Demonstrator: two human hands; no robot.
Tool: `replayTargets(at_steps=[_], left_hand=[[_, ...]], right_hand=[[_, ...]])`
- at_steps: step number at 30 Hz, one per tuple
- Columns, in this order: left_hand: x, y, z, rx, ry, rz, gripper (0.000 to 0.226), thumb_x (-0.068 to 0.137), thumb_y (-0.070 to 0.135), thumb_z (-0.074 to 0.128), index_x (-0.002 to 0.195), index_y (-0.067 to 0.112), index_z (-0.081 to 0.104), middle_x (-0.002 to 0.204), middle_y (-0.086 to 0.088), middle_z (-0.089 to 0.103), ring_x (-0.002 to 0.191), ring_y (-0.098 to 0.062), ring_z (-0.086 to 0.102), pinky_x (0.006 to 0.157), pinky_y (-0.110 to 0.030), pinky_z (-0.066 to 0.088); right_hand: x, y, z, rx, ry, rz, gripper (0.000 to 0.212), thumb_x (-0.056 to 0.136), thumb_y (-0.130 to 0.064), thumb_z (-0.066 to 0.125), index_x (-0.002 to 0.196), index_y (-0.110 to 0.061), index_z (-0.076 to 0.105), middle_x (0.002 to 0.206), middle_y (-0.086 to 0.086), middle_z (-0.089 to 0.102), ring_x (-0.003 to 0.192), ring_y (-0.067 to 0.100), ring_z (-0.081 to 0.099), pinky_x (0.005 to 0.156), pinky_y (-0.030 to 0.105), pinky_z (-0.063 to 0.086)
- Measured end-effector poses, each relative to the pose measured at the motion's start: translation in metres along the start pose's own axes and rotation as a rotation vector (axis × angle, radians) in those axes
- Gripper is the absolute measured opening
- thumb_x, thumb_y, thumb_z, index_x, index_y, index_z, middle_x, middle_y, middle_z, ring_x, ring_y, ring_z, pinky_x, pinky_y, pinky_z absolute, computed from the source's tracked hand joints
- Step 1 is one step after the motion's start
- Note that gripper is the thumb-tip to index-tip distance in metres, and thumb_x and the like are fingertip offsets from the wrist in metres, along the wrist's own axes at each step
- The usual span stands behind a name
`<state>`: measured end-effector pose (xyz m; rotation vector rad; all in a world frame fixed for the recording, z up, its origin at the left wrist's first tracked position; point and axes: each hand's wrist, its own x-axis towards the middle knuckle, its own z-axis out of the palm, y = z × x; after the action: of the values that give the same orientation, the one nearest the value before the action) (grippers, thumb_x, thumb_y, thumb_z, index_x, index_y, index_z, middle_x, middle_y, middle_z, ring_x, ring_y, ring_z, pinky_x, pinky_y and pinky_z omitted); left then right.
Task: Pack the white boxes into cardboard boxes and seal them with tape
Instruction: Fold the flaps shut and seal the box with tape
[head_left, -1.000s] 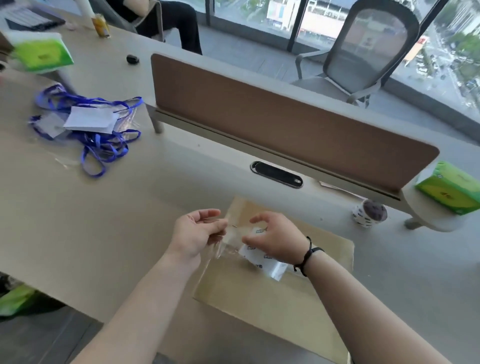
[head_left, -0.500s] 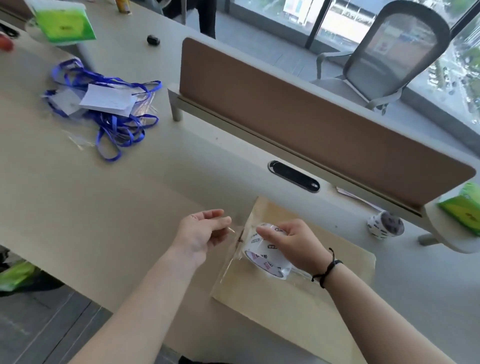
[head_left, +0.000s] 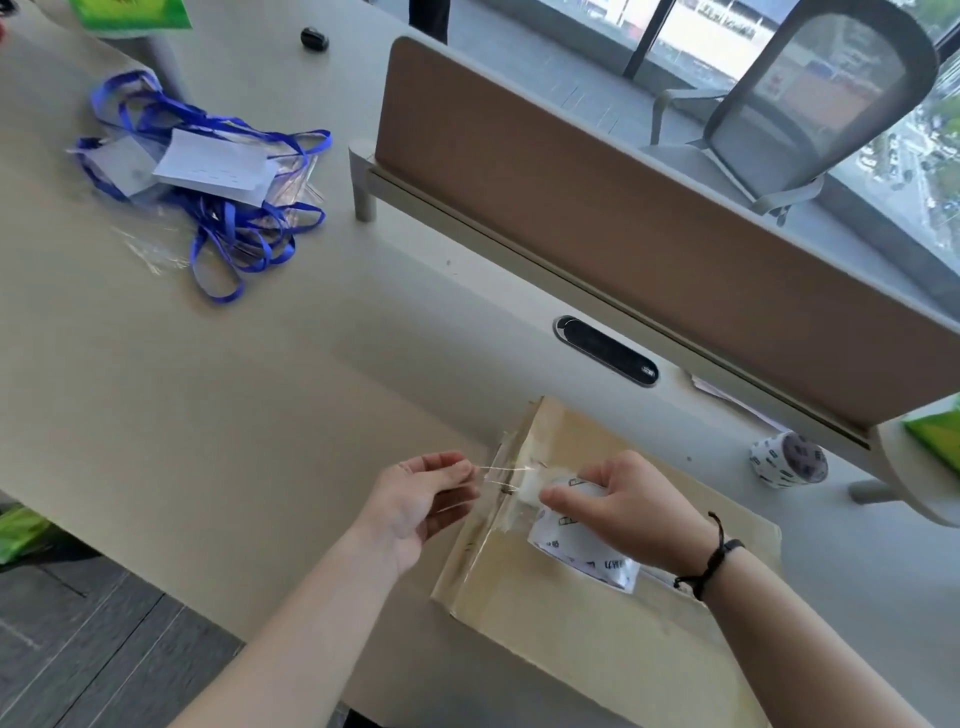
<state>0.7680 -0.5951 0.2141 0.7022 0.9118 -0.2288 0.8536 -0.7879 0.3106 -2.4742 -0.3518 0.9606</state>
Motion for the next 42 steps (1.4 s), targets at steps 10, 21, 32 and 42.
replayTargets(at_steps=[10, 21, 32, 42], left_hand=[[0.011, -0.006, 0.002, -0.08, 0.003, -0.054, 0.018, 0.082, -0.006, 0.075, 0.096, 0.004, 0.069, 0.077, -0.012, 0.076, 0.054, -0.014, 0.067, 0.051, -0.026, 0.059], [0.008, -0.02, 0.005, -0.113, -0.014, -0.049, 0.036, 0.069, -0.007, 0.08, 0.101, 0.002, 0.067, 0.075, -0.013, 0.073, 0.056, -0.017, 0.062, 0.055, -0.029, 0.058], [0.012, -0.039, 0.009, -0.088, 0.026, 0.026, 0.018, 0.071, 0.0, 0.082, 0.086, 0.004, 0.073, 0.079, -0.018, 0.074, 0.059, -0.023, 0.064, 0.068, -0.038, 0.06], [0.01, -0.036, -0.011, 0.708, -0.034, 0.501, 0.065, 0.085, 0.039, 0.08, 0.137, 0.06, 0.048, 0.15, 0.023, 0.039, 0.136, 0.01, 0.038, 0.097, -0.02, 0.046]], right_hand=[[0.009, -0.02, -0.005, 0.133, -0.036, 0.019, 0.059, 0.081, -0.05, 0.072, 0.079, 0.009, 0.068, 0.078, 0.029, 0.068, 0.055, 0.022, 0.057, 0.056, 0.032, 0.043], [0.008, -0.016, -0.01, 0.133, -0.041, 0.027, 0.048, 0.085, -0.035, 0.074, 0.046, -0.016, 0.055, 0.049, 0.001, 0.06, 0.042, 0.013, 0.052, 0.044, 0.02, 0.037], [0.004, -0.006, -0.009, 0.128, -0.071, 0.019, 0.051, 0.084, -0.038, 0.076, 0.048, -0.017, 0.046, 0.045, -0.003, 0.046, 0.041, 0.013, 0.042, 0.044, 0.022, 0.032], [0.002, -0.01, -0.01, 0.139, -0.085, -0.003, 0.048, 0.084, -0.04, 0.076, 0.055, -0.007, 0.057, 0.05, 0.001, 0.05, 0.045, 0.014, 0.046, 0.047, 0.025, 0.034]])
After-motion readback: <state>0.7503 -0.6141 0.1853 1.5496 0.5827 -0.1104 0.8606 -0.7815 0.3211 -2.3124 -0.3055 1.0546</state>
